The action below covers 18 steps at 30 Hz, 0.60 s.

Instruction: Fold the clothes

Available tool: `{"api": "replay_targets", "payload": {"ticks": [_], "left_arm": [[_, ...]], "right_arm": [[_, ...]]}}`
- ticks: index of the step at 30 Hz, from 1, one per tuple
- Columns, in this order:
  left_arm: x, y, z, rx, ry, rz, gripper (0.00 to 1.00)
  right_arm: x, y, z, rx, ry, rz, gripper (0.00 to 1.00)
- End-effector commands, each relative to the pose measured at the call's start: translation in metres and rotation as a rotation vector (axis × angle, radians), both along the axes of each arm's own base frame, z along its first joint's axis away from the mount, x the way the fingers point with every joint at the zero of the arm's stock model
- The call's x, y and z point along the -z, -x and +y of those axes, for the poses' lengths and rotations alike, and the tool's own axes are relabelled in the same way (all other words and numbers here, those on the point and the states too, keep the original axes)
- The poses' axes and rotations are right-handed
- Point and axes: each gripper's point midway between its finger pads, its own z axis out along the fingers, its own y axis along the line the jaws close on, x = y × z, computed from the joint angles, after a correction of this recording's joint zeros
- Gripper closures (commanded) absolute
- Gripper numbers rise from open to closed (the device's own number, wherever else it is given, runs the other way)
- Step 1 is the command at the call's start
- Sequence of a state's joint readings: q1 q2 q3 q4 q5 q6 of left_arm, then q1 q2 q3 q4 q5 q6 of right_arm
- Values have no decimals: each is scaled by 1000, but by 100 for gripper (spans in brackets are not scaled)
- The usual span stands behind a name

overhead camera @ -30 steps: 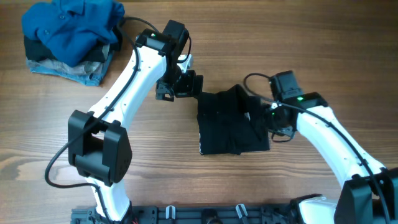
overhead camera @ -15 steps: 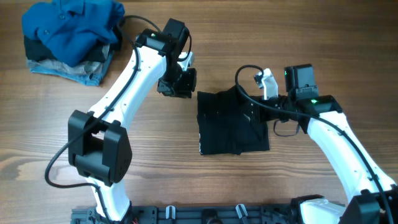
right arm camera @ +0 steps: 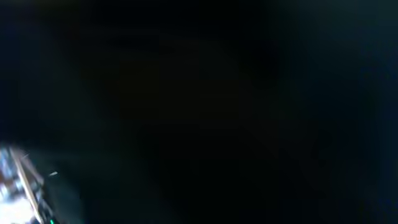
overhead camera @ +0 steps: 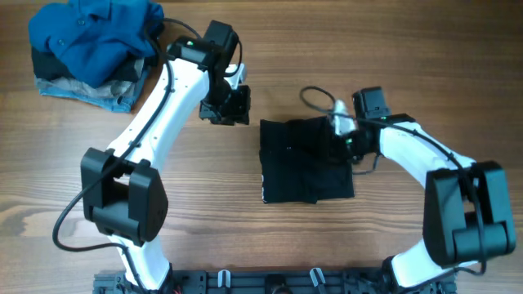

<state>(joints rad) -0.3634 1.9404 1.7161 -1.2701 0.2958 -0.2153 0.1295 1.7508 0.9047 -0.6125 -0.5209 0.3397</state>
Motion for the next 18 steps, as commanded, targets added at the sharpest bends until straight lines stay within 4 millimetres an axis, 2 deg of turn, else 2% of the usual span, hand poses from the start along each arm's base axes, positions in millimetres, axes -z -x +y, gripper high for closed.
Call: {"api": "replay_targets", "payload": {"ticks": [1, 4, 6, 9, 12, 14, 18], "left_arm": [[-18, 0, -10, 22, 45, -44, 48], [-18, -1, -20, 45, 56, -65, 39], [-18, -1, -27, 60, 62, -79, 39], [-19, 1, -36, 75, 70, -89, 56], [-22, 5, -53, 107, 117, -95, 73], [-23, 6, -60, 122, 130, -104, 84], [-17, 0, -66, 103, 141, -123, 95]], "right_arm": [[19, 2, -64, 299, 258, 128, 96], [16, -1, -60, 220, 205, 89, 96], [9, -3, -50, 165, 145, 63, 96], [-9, -11, -36, 99, 51, -3, 96], [-40, -19, -23, 42, -36, -107, 96], [-60, -21, -24, 49, -40, -155, 96], [-91, -26, -30, 143, -20, -225, 96]]}}
